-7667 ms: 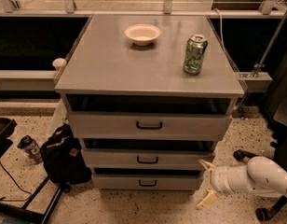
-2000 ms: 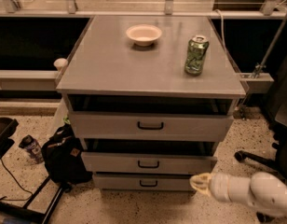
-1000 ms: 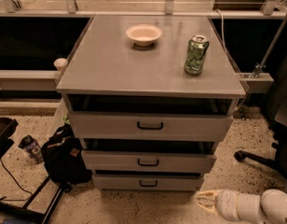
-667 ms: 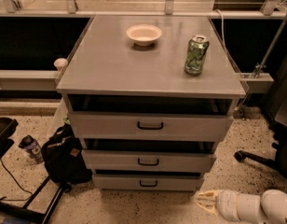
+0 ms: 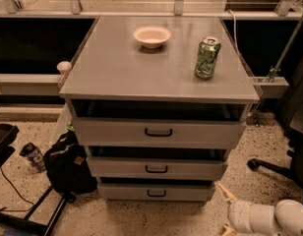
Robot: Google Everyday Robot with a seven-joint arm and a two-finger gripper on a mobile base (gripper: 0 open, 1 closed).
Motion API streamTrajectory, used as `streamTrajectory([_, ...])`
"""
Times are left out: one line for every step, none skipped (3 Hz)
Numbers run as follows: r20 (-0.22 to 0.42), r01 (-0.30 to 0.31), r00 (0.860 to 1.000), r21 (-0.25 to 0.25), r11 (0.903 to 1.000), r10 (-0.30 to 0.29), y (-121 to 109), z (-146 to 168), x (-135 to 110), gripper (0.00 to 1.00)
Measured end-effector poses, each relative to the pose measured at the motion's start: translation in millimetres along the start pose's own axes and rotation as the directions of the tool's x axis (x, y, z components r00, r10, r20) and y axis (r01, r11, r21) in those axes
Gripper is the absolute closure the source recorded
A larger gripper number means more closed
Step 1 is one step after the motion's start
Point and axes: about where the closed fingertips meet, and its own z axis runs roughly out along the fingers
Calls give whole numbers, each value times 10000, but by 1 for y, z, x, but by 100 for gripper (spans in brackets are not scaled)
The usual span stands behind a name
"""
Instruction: Open middle drawer
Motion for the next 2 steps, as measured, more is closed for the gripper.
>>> streamTrajectory([1,-5,10000,-1,10000,5,0,0,0,0])
streamTrajectory([-620,-60,9980,209,9998,73,-30,13,6,0])
